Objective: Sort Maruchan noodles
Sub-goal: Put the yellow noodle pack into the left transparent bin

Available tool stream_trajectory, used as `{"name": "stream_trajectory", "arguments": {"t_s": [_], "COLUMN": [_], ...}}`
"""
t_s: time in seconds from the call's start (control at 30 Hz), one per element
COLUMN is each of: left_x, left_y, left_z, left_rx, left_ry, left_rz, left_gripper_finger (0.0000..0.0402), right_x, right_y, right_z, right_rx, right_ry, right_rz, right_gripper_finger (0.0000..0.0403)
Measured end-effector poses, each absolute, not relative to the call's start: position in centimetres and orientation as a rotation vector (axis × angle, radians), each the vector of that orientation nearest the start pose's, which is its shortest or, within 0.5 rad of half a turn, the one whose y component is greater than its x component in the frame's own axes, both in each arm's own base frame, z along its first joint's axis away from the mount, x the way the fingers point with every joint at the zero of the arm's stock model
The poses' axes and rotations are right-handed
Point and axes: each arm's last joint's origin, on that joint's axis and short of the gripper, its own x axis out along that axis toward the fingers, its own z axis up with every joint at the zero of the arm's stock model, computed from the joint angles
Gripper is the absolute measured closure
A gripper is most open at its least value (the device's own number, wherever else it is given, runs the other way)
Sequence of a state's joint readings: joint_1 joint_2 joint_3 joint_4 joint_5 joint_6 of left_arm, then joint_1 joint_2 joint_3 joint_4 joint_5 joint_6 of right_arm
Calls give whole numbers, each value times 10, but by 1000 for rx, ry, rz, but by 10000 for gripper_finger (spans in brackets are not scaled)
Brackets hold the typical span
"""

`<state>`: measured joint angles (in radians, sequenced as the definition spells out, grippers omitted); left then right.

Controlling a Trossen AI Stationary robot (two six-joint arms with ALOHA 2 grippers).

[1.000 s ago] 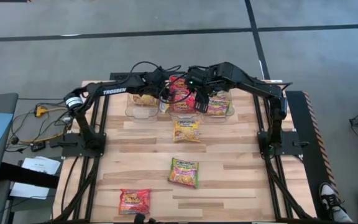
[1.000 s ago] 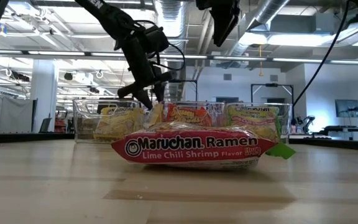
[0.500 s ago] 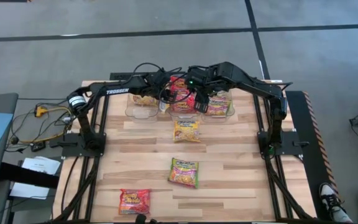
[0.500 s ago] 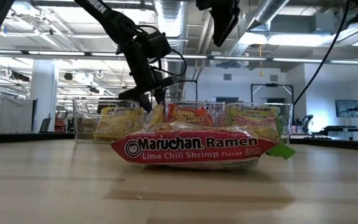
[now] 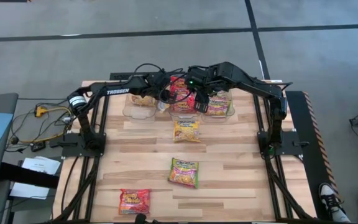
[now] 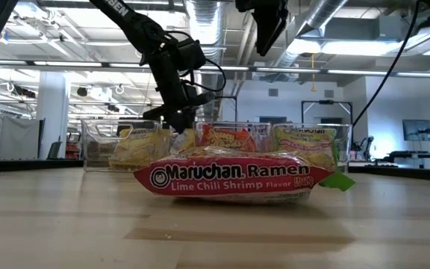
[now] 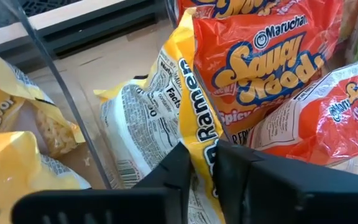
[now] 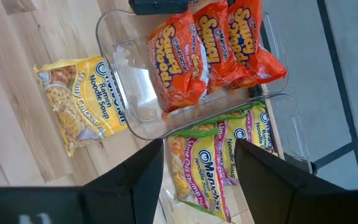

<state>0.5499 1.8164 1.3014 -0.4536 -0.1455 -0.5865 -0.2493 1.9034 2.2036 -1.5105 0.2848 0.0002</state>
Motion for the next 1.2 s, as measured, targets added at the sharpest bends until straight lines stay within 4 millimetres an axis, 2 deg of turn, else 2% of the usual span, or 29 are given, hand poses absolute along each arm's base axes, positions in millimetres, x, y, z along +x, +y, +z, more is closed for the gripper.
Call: {"name": "stream_trajectory", "arguments": {"t_s": [0.17, 0.3, 0.43, 0.8, 0.9, 1.1, 1.2], "left_x": [324, 324, 327, 332, 328, 314, 307], "left_y": [203, 204, 205, 211, 211, 211, 213], "left_z": [212, 212, 222, 275, 290, 334, 361], "left_rx": [-715, -704, -691, -566, -527, -382, -315], "left_ry": [749, 749, 759, 797, 856, 985, 974], "left_rz": [911, 902, 888, 869, 851, 777, 747], "left_gripper_finger": [394, 397, 399, 400, 401, 401, 401], "right_x": [343, 343, 343, 343, 343, 343, 343], "right_y": [-96, -96, -96, -96, -96, -96, -96], "right_z": [393, 393, 393, 393, 393, 393, 393], "right_rx": [-21, -21, -21, -20, -20, -20, -20], "right_ry": [1223, 1223, 1222, 1222, 1222, 1222, 1222], "right_rz": [-467, -467, -467, -468, -468, -468, -468], "right_gripper_finger": [181, 181, 181, 181, 181, 181, 181]}}
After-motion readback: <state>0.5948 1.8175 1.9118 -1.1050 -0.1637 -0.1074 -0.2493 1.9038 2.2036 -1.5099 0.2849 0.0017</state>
